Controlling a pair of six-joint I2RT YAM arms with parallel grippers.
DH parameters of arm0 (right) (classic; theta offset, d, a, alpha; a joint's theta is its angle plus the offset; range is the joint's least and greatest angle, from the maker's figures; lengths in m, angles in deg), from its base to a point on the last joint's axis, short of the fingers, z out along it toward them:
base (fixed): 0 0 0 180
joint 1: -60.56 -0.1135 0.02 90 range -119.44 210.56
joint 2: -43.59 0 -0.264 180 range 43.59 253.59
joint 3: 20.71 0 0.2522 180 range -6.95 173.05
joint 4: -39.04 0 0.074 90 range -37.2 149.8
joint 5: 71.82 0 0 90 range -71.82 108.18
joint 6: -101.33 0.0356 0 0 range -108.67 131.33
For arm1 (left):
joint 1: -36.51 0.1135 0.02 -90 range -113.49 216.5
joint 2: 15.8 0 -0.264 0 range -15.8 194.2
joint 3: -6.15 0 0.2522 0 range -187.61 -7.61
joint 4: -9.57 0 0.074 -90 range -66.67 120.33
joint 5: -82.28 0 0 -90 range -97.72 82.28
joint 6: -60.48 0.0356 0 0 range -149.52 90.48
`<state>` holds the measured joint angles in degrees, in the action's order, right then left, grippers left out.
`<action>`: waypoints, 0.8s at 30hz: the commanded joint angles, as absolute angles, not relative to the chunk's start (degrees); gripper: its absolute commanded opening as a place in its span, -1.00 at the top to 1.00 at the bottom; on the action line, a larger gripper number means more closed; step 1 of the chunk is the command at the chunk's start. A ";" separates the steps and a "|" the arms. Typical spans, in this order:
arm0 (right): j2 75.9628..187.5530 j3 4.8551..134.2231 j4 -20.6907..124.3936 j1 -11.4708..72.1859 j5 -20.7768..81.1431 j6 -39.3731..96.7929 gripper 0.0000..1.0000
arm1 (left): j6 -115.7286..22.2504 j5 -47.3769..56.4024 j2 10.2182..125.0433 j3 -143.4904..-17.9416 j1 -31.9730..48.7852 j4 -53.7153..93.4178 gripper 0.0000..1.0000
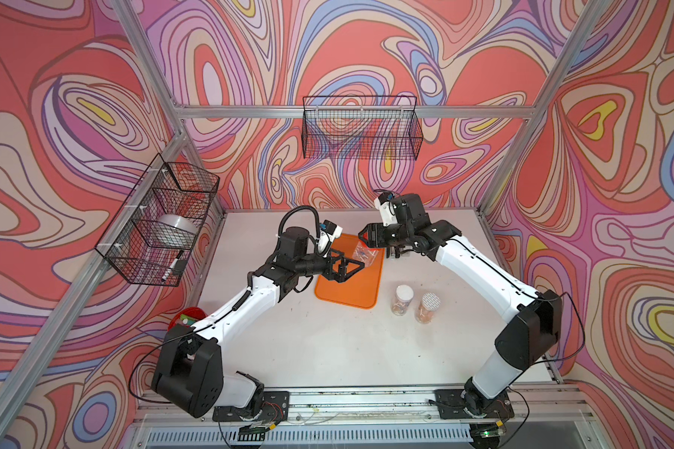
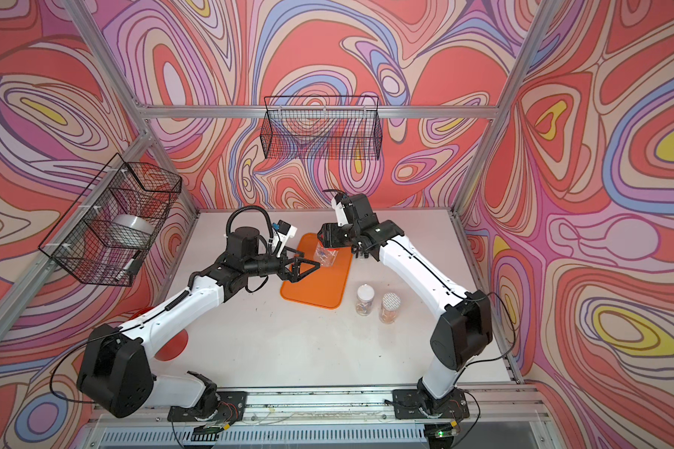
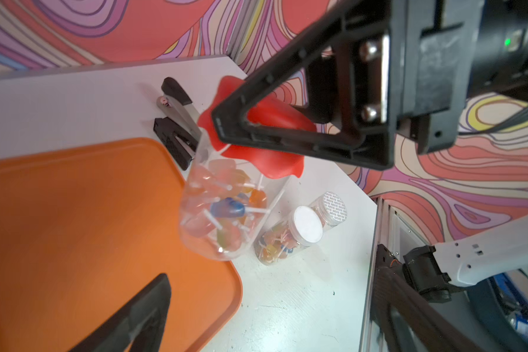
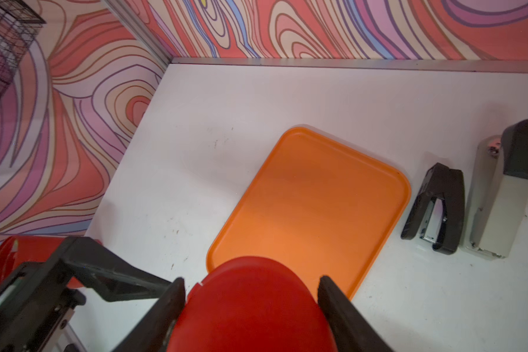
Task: Pour the candies out of the jar
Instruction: Pick up the jar from the center of the board.
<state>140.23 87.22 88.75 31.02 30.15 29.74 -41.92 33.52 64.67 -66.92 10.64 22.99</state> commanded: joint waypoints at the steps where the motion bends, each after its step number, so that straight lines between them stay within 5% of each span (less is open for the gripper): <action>1: 138.68 91.45 92.55 31.55 36.29 28.03 0.24 | -33.43 32.26 65.75 -70.79 9.11 29.11 -1.00; 24: 133.53 87.06 88.20 31.54 48.00 34.09 0.28 | -29.07 29.82 69.28 -77.11 9.02 32.28 -0.90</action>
